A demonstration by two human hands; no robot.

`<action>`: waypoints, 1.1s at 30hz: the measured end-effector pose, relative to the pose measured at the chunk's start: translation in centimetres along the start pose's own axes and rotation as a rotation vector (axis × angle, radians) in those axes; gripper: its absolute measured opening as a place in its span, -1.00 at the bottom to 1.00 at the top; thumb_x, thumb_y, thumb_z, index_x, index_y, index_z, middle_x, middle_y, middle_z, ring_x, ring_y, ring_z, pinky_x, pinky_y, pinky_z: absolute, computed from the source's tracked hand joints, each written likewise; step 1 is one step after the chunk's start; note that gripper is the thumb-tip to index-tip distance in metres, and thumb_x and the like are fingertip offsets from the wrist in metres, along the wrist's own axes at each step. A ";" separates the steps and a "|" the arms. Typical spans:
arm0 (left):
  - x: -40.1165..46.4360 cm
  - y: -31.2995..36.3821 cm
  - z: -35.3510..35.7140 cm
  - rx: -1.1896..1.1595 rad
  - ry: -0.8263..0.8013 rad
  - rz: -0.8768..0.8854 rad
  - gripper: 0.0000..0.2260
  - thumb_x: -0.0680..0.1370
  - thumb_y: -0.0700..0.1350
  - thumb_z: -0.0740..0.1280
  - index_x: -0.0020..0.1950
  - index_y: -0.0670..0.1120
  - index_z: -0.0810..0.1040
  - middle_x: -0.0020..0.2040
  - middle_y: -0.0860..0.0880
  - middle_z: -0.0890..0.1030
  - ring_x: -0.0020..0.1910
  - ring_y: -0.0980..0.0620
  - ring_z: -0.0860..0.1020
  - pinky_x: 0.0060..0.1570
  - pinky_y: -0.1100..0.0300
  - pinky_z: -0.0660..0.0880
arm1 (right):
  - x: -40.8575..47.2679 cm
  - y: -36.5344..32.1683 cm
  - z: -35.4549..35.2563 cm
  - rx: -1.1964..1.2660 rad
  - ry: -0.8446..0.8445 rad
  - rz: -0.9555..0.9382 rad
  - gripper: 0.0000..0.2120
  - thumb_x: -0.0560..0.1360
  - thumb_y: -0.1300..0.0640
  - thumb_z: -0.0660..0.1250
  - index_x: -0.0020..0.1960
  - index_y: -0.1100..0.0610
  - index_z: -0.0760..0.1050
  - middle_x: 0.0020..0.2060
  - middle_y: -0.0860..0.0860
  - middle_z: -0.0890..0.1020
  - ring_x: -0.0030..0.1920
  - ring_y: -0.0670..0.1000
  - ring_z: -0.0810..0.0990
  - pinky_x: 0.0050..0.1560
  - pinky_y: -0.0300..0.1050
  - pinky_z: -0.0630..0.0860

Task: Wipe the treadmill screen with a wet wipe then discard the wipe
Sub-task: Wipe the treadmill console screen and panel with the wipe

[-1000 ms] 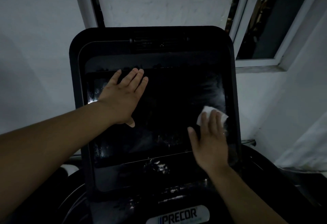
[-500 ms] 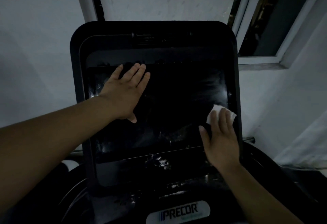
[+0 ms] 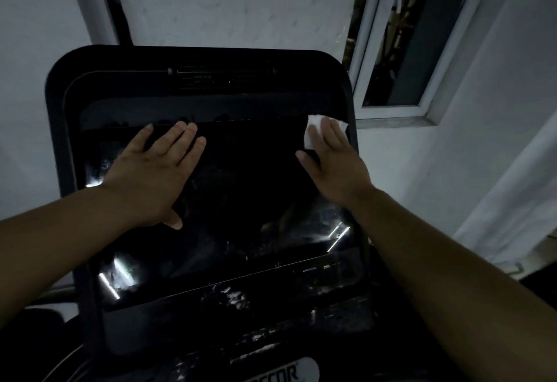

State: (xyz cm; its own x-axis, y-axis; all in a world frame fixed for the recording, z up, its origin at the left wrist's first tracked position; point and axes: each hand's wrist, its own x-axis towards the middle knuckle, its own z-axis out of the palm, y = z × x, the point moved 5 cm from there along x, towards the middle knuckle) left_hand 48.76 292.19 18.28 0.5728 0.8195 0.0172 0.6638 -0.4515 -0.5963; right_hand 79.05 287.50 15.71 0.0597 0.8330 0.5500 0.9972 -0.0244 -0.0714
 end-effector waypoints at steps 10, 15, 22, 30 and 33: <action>0.3 -0.1 0.4 -0.002 -0.004 -0.001 0.35 0.33 0.53 0.34 0.51 -0.15 -0.59 0.54 -0.20 -0.54 0.57 -0.14 -0.46 0.57 -0.21 -0.28 | -15.8 0.4 3.6 -0.033 -0.092 -0.112 -0.29 0.70 -0.27 0.06 0.63 0.23 0.16 0.64 0.22 0.13 0.66 0.20 0.04 0.51 0.22 0.36; 0.4 -0.1 0.4 -0.010 -0.006 -0.003 0.35 0.33 0.53 0.35 0.51 -0.15 -0.59 0.55 -0.20 -0.53 0.57 -0.15 -0.45 0.57 -0.21 -0.28 | -9.4 0.5 2.5 -0.022 -0.049 -0.119 -0.27 0.70 -0.29 0.01 0.59 0.28 0.24 0.59 0.31 0.23 0.62 0.30 0.15 0.50 0.25 0.36; 0.3 -0.1 0.4 -0.024 -0.010 -0.004 0.34 0.34 0.50 0.38 0.54 -0.14 -0.55 0.57 -0.20 -0.51 0.58 -0.14 -0.44 0.57 -0.23 -0.25 | 3.1 -0.7 -1.0 0.026 -0.083 0.008 -0.21 0.63 -0.33 -0.03 0.66 0.18 0.07 0.66 0.20 0.02 0.66 0.15 -0.12 0.61 -0.05 -0.11; 0.5 -0.1 0.6 -0.027 -0.010 -0.004 0.34 0.34 0.48 0.40 0.53 -0.15 -0.56 0.55 -0.21 -0.54 0.57 -0.15 -0.46 0.57 -0.24 -0.26 | -4.8 -3.1 1.8 -0.057 0.020 -0.151 -0.22 0.68 -0.33 -0.05 0.59 0.30 0.23 0.59 0.30 0.24 0.64 0.24 0.09 0.58 0.19 0.25; 0.5 0.0 0.6 -0.026 -0.010 -0.006 0.34 0.34 0.48 0.40 0.53 -0.16 -0.55 0.53 -0.21 -0.55 0.57 -0.15 -0.46 0.57 -0.24 -0.26 | -2.2 -3.4 1.0 -0.029 0.045 -0.043 -0.23 0.67 -0.32 -0.07 0.58 0.28 0.25 0.60 0.27 0.24 0.64 0.21 0.10 0.60 0.18 0.21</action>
State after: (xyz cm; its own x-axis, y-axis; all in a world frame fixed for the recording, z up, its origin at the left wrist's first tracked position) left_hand 48.72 292.80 17.85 0.5641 0.8256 0.0122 0.6794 -0.4557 -0.5751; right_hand 75.50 286.25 13.89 0.0181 0.8077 0.5893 0.9997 -0.0056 -0.0230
